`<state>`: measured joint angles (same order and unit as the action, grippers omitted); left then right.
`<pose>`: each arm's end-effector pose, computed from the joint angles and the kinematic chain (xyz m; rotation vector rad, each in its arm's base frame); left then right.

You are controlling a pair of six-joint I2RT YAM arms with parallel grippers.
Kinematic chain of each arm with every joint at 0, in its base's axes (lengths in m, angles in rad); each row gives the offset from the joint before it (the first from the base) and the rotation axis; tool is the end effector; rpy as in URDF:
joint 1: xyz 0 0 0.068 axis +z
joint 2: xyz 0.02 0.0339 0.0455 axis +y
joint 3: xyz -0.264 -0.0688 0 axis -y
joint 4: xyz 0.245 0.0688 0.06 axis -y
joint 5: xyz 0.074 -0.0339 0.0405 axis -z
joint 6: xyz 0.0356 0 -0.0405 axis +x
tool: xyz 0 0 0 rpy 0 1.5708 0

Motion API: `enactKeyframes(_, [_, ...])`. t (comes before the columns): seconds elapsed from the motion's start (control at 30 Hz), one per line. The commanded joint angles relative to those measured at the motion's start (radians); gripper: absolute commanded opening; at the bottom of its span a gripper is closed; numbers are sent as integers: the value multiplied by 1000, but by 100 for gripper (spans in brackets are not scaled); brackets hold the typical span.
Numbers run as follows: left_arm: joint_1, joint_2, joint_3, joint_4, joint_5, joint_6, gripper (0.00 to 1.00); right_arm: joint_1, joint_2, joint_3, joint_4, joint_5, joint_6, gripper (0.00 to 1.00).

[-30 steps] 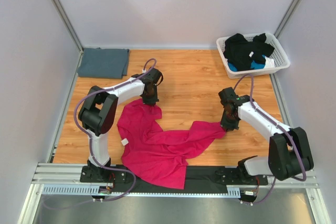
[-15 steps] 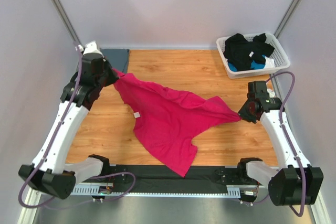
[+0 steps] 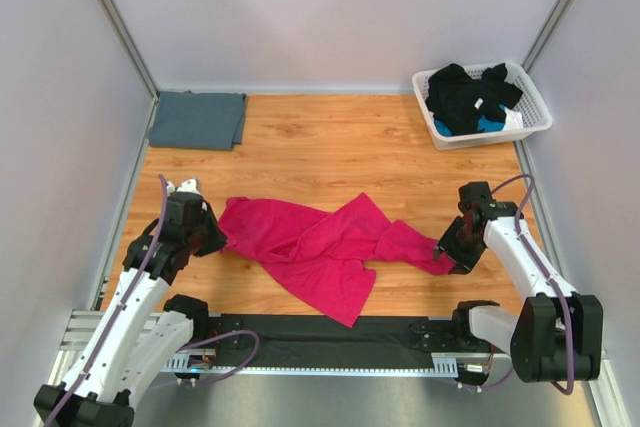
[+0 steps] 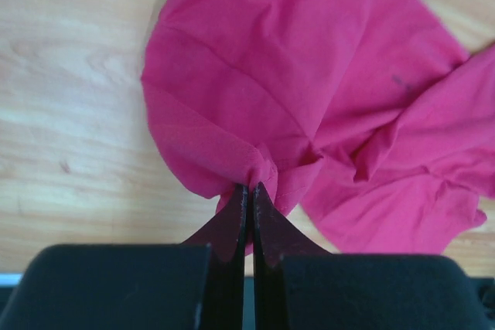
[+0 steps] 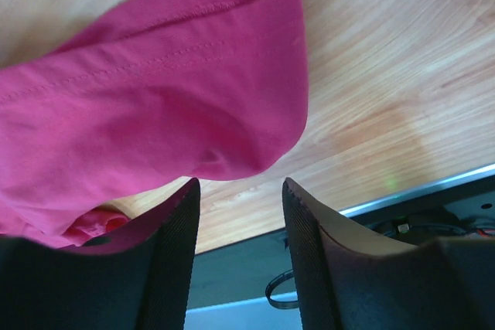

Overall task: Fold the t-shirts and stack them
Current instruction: Flatten the tshirt out

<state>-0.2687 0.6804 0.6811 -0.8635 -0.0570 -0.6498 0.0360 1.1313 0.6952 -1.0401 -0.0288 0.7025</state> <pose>0.1268 -0.0328 0.2565 -0.4916 2.4119 -0.3403 0.1653 0.0070 0.1942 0.9998 2.8946 0.0934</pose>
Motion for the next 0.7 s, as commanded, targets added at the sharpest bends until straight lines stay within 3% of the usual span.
enactKeyframes(0.0, [-4,13,-6,-46,88,-122,0,-1,8,153,-41,9,-43,53])
enactKeyframes(0.1, [-3,109,23,-119,59,-140,4,16,22,338,-74,78,-89,56])
enactKeyframes(0.2, [-4,145,32,-132,-4,-157,1,89,68,490,-58,101,-115,59])
enactKeyframes(0.3, [-4,137,31,-137,-21,-197,0,220,172,597,-18,138,-107,60])
enactKeyframes(0.43, [-4,139,32,-164,-70,-243,0,369,387,632,118,142,-68,61])
enactKeyframes(0.67, [-4,123,37,-132,-58,-217,0,386,686,760,245,173,-12,58])
